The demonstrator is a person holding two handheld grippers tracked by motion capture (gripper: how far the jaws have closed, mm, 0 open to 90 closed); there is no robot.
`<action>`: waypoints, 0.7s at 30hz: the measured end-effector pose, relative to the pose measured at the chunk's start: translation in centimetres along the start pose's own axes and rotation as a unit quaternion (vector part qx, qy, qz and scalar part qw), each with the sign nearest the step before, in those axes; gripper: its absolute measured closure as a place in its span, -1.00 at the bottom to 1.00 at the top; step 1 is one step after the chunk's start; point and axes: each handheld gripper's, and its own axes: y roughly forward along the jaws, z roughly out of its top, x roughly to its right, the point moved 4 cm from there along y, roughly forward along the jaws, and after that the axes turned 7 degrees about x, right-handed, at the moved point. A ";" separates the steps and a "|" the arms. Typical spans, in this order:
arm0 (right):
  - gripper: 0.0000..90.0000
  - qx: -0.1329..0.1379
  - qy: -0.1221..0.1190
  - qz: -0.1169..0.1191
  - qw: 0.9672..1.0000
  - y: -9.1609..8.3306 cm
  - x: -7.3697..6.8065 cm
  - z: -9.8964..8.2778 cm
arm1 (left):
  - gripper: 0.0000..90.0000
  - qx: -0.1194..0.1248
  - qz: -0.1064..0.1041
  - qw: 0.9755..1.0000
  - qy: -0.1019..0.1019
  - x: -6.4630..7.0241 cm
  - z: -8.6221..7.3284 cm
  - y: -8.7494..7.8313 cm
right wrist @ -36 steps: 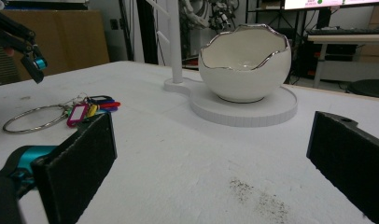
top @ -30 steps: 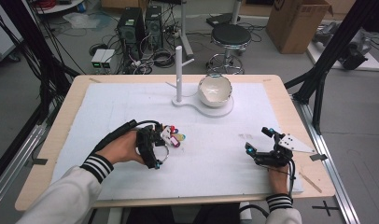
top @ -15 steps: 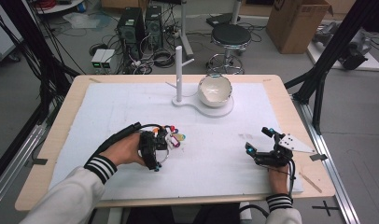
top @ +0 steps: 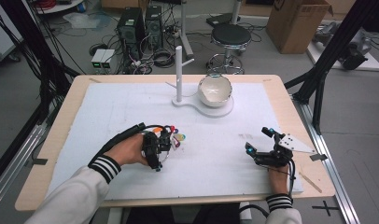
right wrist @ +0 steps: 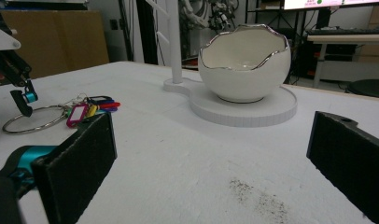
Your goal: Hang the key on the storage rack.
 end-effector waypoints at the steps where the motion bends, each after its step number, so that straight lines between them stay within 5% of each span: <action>1: -0.98 0.000 0.000 0.000 1.000 0.0 0.0 0.0 | 0.06 -0.003 0.000 1.000 -0.001 0.0 0.0 0.0; 21: -0.98 0.000 0.000 0.000 1.000 0.0 0.0 0.0 | 0.44 -0.025 0.006 1.000 -0.006 0.1 0.1 0.5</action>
